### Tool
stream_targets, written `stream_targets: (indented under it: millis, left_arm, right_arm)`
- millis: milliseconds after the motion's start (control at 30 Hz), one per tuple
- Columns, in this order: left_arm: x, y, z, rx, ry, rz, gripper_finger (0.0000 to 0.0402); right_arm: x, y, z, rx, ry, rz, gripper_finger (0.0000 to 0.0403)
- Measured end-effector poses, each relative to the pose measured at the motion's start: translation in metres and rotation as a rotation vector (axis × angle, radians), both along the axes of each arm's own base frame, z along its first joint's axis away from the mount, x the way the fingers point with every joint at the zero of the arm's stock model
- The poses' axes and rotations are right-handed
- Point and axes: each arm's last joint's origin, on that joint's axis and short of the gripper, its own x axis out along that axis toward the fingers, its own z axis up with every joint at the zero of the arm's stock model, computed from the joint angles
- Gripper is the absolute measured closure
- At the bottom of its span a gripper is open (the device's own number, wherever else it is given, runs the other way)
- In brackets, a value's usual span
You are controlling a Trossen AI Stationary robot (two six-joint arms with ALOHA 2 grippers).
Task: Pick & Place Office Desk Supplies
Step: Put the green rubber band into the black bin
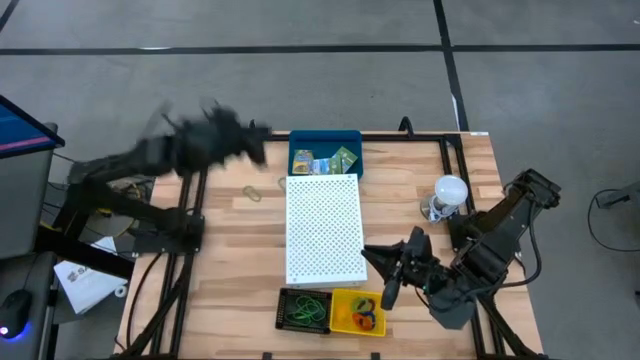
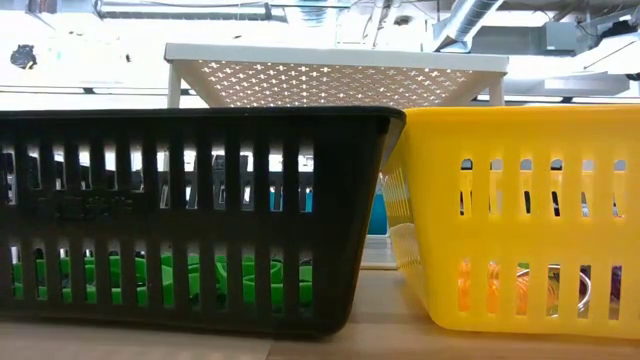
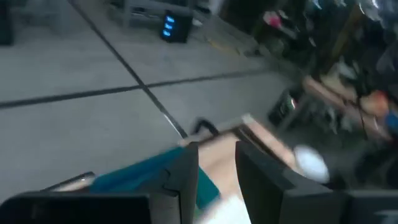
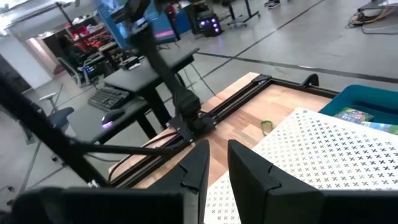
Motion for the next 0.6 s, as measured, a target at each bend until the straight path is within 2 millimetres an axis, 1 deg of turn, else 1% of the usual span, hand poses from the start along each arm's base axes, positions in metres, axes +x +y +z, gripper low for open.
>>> stream_targets:
  millis: [67,133,200,267,333,467,600]
  left_arm:
    - [-0.023,0.034,0.003,-0.039,-0.014,0.070,0.0300]
    - [-0.044,0.061,-0.001,-0.098,0.021,0.141,0.0300]
    - [-0.061,0.080,-0.012,-0.203,0.084,0.190,0.0300]
    - [-0.070,0.095,-0.025,-0.300,0.165,0.214,0.0300]
    - [-0.068,0.107,-0.038,-0.341,0.277,0.217,0.0300]
    - [-0.053,0.129,-0.068,-0.428,0.512,0.182,0.0300]
    - [-0.036,0.149,-0.108,-0.573,0.738,0.151,0.0300]
  right_arm:
    - [0.001,-0.005,0.002,0.010,-0.006,-0.015,0.0346]
    - [0.003,-0.010,0.004,0.016,-0.011,-0.029,0.0346]
    - [0.002,-0.014,0.006,0.021,-0.015,-0.038,0.0346]
    - [0.003,-0.021,0.009,0.024,-0.024,-0.060,0.0346]
    - [0.003,-0.027,0.011,0.017,-0.019,-0.074,0.0346]
    - [0.007,-0.039,0.013,0.006,-0.008,-0.109,0.0346]
    - [0.009,-0.046,0.014,0.015,-0.007,-0.121,0.0346]
